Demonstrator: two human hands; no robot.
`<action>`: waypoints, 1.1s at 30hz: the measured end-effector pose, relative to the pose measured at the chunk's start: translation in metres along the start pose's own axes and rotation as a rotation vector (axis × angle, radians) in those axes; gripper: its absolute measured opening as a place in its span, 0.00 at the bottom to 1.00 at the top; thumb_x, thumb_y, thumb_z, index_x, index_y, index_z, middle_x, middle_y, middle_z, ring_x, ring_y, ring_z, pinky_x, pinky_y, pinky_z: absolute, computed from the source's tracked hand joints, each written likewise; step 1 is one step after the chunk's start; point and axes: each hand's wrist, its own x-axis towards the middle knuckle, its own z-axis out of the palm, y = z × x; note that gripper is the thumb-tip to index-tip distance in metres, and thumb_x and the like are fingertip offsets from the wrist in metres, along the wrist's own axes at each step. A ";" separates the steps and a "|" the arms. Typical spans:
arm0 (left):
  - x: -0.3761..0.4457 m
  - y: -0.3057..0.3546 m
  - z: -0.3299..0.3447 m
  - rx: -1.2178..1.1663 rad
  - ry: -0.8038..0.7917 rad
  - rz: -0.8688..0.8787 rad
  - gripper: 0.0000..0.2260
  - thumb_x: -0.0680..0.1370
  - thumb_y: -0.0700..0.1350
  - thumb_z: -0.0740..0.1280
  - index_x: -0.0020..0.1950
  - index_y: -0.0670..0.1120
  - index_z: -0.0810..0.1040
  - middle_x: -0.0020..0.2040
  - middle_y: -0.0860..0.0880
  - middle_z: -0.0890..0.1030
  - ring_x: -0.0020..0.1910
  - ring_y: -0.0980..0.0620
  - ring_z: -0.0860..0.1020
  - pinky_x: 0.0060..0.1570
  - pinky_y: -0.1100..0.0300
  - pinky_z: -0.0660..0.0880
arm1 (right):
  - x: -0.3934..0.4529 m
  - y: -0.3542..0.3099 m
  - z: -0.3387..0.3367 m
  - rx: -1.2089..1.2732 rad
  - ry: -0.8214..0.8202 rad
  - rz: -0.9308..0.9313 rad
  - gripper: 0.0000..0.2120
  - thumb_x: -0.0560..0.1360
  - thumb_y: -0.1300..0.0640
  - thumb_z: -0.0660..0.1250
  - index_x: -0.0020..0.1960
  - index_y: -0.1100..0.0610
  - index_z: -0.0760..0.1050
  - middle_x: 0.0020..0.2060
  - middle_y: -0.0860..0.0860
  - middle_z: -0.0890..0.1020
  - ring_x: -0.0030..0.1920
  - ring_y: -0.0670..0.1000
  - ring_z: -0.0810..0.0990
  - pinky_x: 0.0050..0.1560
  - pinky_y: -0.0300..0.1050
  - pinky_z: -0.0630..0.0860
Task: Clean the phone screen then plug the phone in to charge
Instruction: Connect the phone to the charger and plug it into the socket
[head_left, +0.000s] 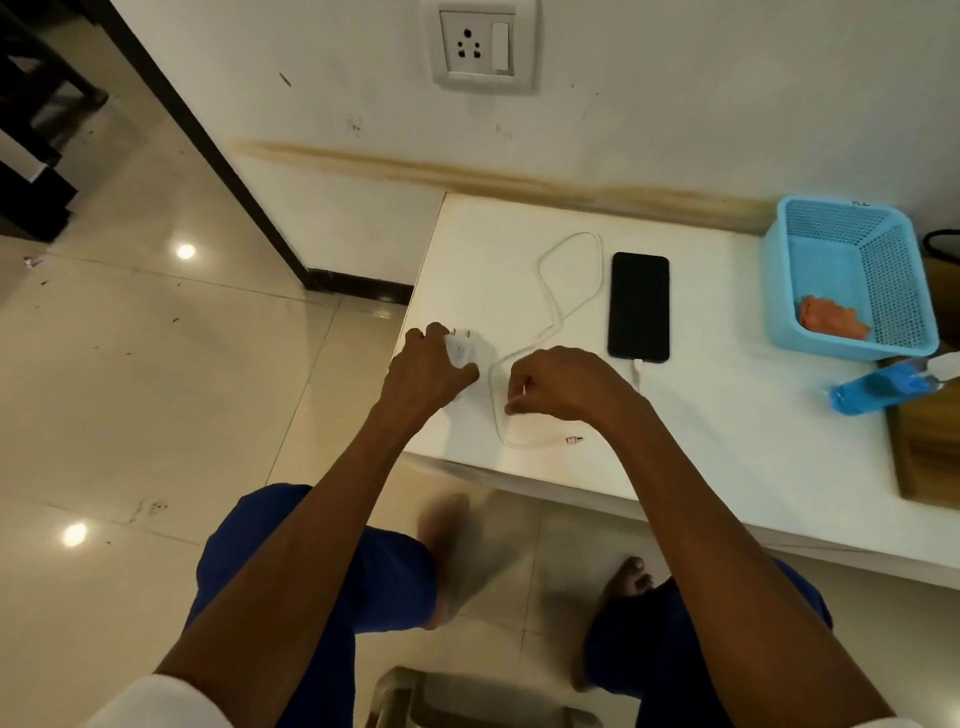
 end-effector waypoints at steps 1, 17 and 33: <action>0.000 0.000 -0.003 -0.030 0.001 -0.009 0.30 0.72 0.57 0.72 0.70 0.47 0.68 0.64 0.44 0.73 0.59 0.43 0.76 0.49 0.58 0.67 | -0.005 0.001 -0.001 -0.002 -0.042 0.027 0.10 0.71 0.38 0.71 0.45 0.43 0.79 0.41 0.43 0.81 0.43 0.47 0.79 0.43 0.45 0.75; -0.051 -0.009 -0.036 -0.571 0.040 -0.083 0.28 0.74 0.52 0.73 0.70 0.47 0.71 0.60 0.46 0.78 0.53 0.48 0.80 0.46 0.52 0.81 | -0.066 0.007 -0.008 0.297 -0.094 0.092 0.07 0.75 0.52 0.71 0.52 0.50 0.81 0.48 0.45 0.83 0.50 0.50 0.81 0.50 0.48 0.78; -0.007 0.003 -0.053 -1.389 0.044 -0.211 0.11 0.78 0.46 0.70 0.59 0.45 0.77 0.55 0.45 0.78 0.46 0.47 0.82 0.50 0.49 0.81 | -0.023 -0.020 -0.025 1.623 0.271 -0.091 0.16 0.77 0.53 0.71 0.64 0.49 0.79 0.54 0.52 0.84 0.57 0.53 0.83 0.55 0.45 0.77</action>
